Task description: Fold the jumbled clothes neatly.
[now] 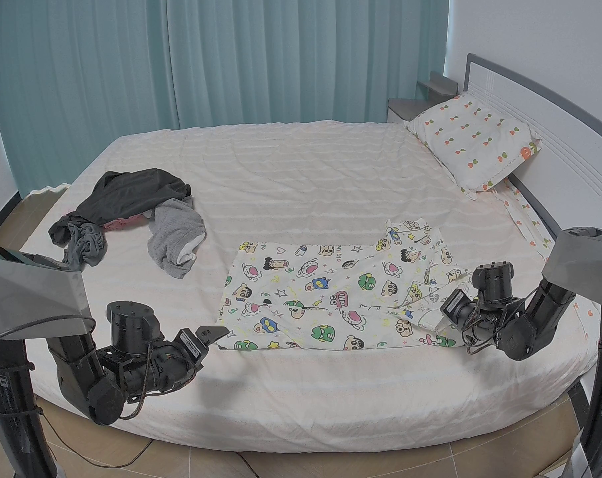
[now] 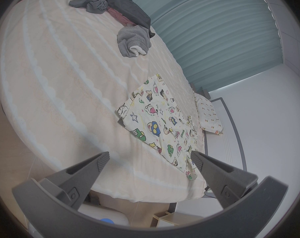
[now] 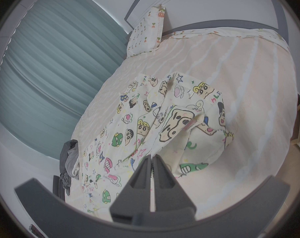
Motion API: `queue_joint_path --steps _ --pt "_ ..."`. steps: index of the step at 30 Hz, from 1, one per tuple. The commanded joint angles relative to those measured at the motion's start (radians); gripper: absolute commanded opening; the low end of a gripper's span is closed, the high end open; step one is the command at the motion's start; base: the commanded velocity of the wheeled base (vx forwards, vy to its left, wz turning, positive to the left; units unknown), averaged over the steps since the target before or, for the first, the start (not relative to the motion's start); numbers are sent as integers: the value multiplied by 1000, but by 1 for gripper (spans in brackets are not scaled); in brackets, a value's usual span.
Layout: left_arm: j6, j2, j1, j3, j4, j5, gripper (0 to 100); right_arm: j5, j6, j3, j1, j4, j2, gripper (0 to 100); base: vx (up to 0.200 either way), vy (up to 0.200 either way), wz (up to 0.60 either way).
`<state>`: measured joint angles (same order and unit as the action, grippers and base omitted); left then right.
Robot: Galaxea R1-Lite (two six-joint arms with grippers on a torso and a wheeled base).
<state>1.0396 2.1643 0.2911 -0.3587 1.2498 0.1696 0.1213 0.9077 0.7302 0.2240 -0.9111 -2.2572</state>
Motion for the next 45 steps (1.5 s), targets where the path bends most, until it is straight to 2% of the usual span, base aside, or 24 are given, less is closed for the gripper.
queue_joint_path --steps 1,5,16,22,27,37,45 --pt "0 2 2 1 0 -1 100 32 -1 -17 17 0 22 0 0 0 0" --pt "0 2 2 1 0 -1 100 83 -29 -17 29 11 27 0 0 0 0" --pt "0 2 0 3 0 -1 100 97 -62 15 38 132 117 0 0 0 0" --pt "0 3 0 1 0 -1 100 97 -70 97 40 267 119 0 0 0 0" --pt "0 3 0 1 0 -2 100 100 -70 189 55 452 143 0 0 0 0" --pt "0 5 0 3 0 -2 100 106 -72 314 52 643 146 0 0 0 0" --pt "0 5 0 3 0 -2 100 109 -79 370 46 713 143 0 0 0 0"
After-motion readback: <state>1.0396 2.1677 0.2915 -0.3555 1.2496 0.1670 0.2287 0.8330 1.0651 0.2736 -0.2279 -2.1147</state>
